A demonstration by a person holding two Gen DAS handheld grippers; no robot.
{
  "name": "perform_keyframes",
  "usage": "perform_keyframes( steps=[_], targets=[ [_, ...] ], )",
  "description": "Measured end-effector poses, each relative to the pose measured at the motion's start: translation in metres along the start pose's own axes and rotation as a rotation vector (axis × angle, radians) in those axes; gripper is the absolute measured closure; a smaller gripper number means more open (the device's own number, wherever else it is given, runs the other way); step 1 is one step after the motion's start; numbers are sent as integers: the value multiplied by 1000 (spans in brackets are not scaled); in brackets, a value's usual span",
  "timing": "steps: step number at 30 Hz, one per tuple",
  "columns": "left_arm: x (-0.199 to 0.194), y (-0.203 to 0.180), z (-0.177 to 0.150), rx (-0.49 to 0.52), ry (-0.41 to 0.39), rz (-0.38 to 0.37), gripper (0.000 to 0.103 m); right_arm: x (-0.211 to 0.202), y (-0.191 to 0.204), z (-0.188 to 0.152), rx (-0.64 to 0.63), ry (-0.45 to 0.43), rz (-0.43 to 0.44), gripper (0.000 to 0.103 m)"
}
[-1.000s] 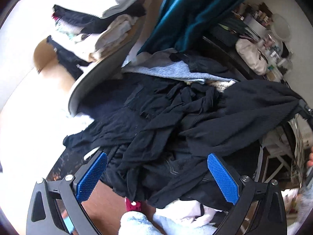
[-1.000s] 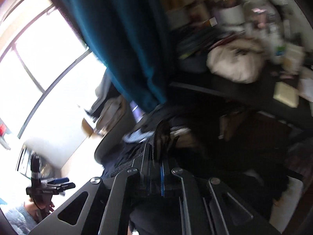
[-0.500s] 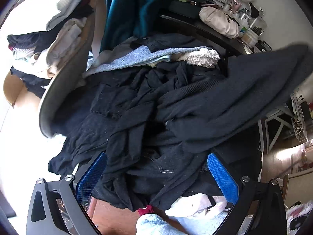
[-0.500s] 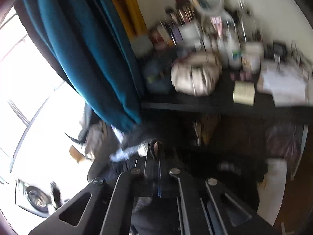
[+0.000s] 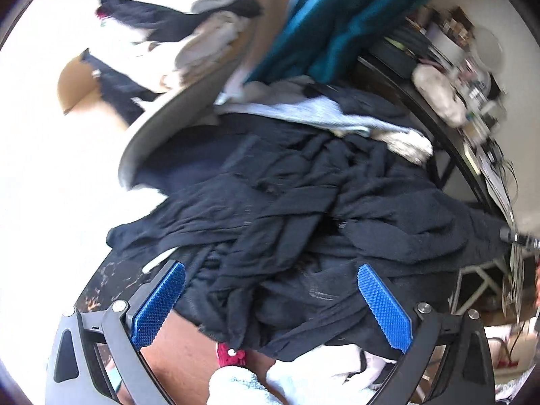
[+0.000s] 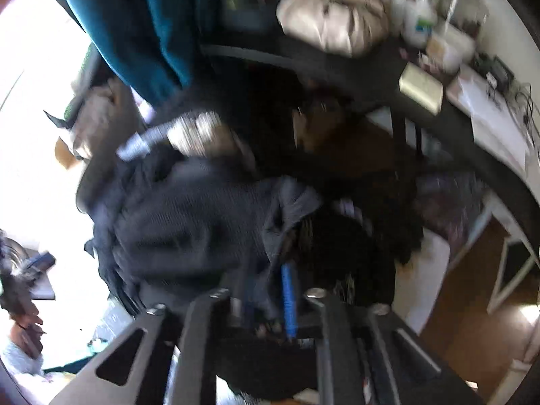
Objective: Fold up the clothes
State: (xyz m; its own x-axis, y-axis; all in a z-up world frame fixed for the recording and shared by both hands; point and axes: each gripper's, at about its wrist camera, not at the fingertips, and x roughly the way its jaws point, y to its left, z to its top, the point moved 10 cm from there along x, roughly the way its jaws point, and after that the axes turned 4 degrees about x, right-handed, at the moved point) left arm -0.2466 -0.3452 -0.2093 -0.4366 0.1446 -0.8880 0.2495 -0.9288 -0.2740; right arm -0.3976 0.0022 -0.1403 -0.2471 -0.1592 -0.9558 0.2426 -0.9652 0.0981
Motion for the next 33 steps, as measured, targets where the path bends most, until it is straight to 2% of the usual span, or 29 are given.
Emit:
perform_keyframes(
  steps=[2,4,6,11,14,16,17,18,19,20,26,31,33],
  targets=[
    [-5,11,-5,-39,-4,12,0,2,8,-8,-8,-6,17,52],
    [-9,21,-11,-76,-8,17,0,-1,30,-4,-35,-34,73,43],
    [-11,27,-16,-104,-11,19,0,1,66,3,-100,-43,147,41],
    [-14,34,-27,-154,-14,17,0,39,165,14,-336,-32,212,41],
    [-18,35,-32,-163,-17,18,0,91,214,0,-475,80,199,41],
    [-22,36,-36,-164,-20,20,0,122,227,-16,-564,153,134,39],
    [-23,38,-37,-166,-21,22,0,139,227,-24,-617,199,78,40],
    [-24,39,-38,-170,-21,22,0,150,222,-27,-646,216,31,47],
    [-26,41,-40,-175,-22,23,0,153,216,-26,-642,206,10,73],
    [-27,43,-41,-179,-22,23,0,150,207,-20,-587,191,26,89],
    [-22,48,-42,-185,-2,24,0,77,148,4,-220,67,216,93],
    [-15,29,-26,-107,7,1,0,26,61,-3,12,-53,157,94],
    [-8,13,-20,-61,20,-14,0,21,20,-18,120,-34,168,94]
  ],
)
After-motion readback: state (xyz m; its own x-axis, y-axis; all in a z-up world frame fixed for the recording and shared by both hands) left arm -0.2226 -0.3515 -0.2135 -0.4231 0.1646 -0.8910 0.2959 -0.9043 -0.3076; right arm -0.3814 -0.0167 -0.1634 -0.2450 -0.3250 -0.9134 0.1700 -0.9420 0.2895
